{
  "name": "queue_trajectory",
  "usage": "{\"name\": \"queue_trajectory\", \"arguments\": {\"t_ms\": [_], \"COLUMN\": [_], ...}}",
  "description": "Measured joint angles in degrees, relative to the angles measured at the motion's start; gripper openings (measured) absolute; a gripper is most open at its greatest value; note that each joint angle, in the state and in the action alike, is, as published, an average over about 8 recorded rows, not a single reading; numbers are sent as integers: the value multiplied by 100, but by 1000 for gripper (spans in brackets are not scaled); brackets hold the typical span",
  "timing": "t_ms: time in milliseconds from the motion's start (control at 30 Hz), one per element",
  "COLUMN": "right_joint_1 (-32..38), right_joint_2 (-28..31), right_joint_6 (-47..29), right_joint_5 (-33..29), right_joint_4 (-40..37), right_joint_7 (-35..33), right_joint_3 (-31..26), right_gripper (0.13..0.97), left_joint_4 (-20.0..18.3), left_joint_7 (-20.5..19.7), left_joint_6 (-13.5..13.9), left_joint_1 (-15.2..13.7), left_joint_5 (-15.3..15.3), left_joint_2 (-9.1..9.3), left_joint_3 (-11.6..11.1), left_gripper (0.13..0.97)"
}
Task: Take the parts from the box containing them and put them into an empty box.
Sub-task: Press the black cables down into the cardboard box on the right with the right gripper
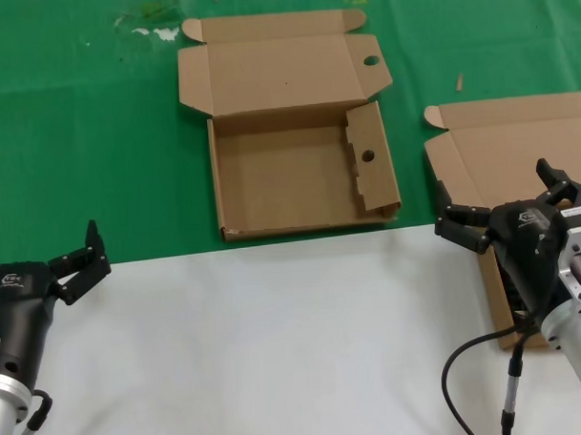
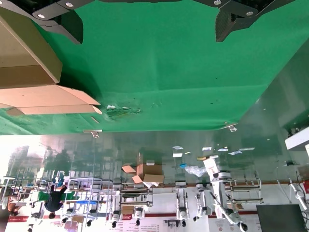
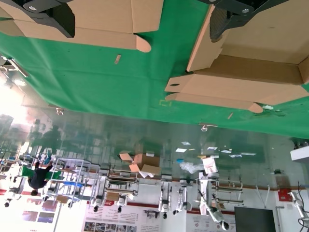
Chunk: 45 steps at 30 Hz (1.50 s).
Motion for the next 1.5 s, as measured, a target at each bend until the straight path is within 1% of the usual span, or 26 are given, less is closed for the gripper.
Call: {"name": "queue_trajectory", "arguments": {"t_ms": [600,767,900,1033,1133,1233,1333,1500], "right_joint_1": [0,-20,-99,-367,-761,-1269,-1878,-3111], "right_joint_2": [1,225,807,1658,2347,2978,3612,4680], "right_joint_6": [1,164,585,1051,1243,1275,1243,1187], "right_joint_5": [0,69,441,1181,1790,2286,2696,3172], "right_joint_4": [0,32,193,602,1021,1378,1623,1792], "right_joint_7": [0,-136,-566,-1308,-1947,-2548,-3089,-3812], "right_joint_3": [-1,-150,-508,-837,-884,-749,-467,309], "right_gripper": [966,966,966,966,966,966,966,966], "left_joint_4": [0,0,0,0,0,0,0,0], "left_joint_7": [0,0,0,0,0,0,0,0], "left_joint_6": [0,0,0,0,0,0,0,0], "left_joint_1": [0,0,0,0,0,0,0,0], "left_joint_5": [0,0,0,0,0,0,0,0], "left_joint_2": [0,0,0,0,0,0,0,0], "left_joint_3": [0,0,0,0,0,0,0,0], "left_gripper": [966,966,966,966,966,966,966,966]}}
